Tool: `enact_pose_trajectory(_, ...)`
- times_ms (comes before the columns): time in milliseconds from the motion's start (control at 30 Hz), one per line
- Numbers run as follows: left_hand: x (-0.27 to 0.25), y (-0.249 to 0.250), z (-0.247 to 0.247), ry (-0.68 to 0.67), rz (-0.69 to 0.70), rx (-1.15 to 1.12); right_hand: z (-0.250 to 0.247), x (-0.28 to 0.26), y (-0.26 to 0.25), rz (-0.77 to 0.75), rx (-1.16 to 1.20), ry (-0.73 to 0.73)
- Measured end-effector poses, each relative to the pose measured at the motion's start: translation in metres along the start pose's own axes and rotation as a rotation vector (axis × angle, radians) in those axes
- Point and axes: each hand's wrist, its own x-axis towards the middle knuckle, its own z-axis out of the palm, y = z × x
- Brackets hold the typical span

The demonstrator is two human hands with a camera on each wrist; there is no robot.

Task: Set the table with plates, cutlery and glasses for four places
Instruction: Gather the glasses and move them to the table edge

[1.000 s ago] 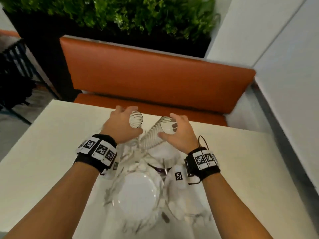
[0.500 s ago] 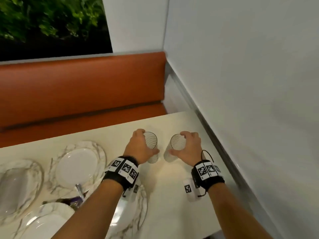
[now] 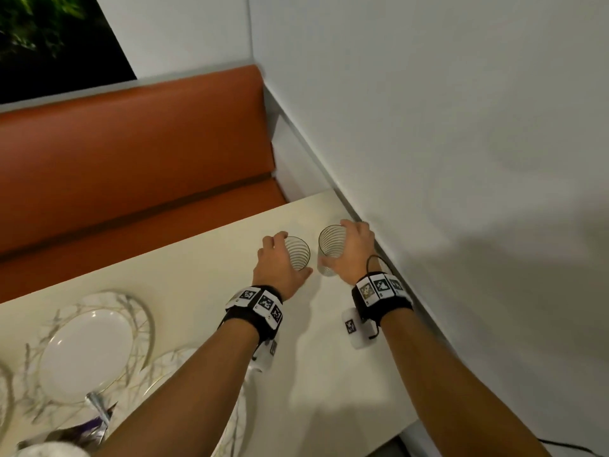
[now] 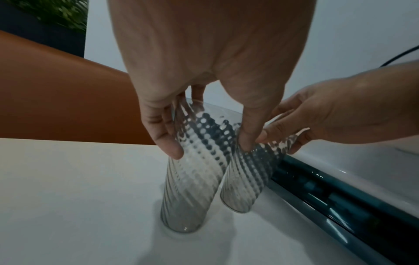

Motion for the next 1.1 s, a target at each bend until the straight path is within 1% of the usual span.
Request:
enact_pose_trajectory(167,0.023,0.017,0.005,0.011,-0.003,-0.046,-0.009,0.028,0.001,-0.013,0.077,-0.012)
enact_pose_trajectory(367,0.034,0.021,0.009,-0.019,0.042,-0.181,-0.004,0.034,0.006,-0.036,0.161,0.025)
enact_pose_trajectory(500,0.034,0.021,0.008,-0.037,0.030,-0.224,-0.006,0.039,0.004,0.013,0.225,0.067)
enact_pose_trajectory(600,0.038,0.027,0.004,-0.023,0.005,-0.221,-0.008,0.045,0.003,0.026,0.247,0.094)
enact_pose_trajectory(767,0.042,0.033,0.004,0.015,-0.024,-0.225,-0.009,0.050,0.003,0.023,0.237,0.097)
enact_pose_trajectory(900,0.039,0.034,0.003,-0.006,-0.020,-0.198,-0.015,0.043,0.002,0.019,0.221,0.078)
enact_pose_trajectory(967,0.033,0.031,-0.001,-0.030,-0.007,-0.172,-0.019,0.035,0.000,0.004,0.221,0.116)
enact_pose_trajectory(1100,0.008,0.017,-0.018,-0.040,0.018,-0.166,-0.032,0.011,-0.012,-0.092,0.213,0.285)
